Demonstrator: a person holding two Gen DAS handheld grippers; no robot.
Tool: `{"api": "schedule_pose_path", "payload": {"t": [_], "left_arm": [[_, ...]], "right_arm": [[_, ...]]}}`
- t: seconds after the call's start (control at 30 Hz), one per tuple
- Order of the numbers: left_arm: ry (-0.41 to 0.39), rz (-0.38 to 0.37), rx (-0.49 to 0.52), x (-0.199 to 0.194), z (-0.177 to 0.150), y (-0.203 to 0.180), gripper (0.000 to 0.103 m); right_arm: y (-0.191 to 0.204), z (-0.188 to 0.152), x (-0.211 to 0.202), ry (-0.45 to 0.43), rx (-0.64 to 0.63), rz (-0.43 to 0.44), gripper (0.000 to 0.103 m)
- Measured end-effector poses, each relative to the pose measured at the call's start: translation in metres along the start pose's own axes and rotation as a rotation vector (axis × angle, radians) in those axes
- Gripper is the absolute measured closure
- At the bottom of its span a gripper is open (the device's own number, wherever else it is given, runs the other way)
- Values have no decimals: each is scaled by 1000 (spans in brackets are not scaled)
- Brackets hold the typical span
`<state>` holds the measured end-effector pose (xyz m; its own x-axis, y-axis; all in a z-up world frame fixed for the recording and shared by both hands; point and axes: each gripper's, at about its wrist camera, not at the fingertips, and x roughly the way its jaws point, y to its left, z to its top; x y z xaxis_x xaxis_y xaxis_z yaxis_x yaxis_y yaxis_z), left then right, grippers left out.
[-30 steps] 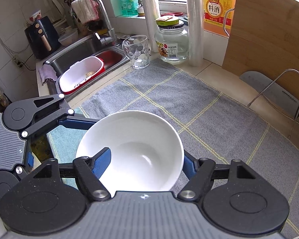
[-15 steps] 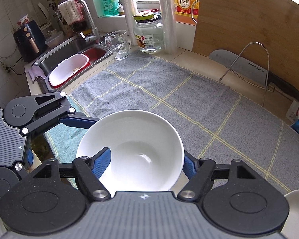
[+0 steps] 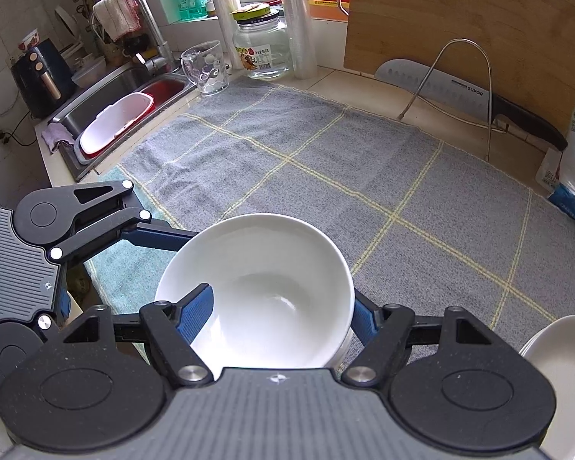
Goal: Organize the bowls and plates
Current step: 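Lower the held bowl into the two nested bowls and open the right tool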
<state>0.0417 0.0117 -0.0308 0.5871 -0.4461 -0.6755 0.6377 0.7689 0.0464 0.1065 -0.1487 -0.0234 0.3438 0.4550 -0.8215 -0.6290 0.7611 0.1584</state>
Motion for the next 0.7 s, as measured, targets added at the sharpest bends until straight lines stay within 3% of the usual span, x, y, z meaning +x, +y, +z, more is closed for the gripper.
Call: {"api": "schedule_pose_path", "payload": {"t": [0.7], "left_arm": [[24,-2,-22,9,-1,3,13]], "right_arm": [[-1,-2,11,-4,-23,-5,22]]}}
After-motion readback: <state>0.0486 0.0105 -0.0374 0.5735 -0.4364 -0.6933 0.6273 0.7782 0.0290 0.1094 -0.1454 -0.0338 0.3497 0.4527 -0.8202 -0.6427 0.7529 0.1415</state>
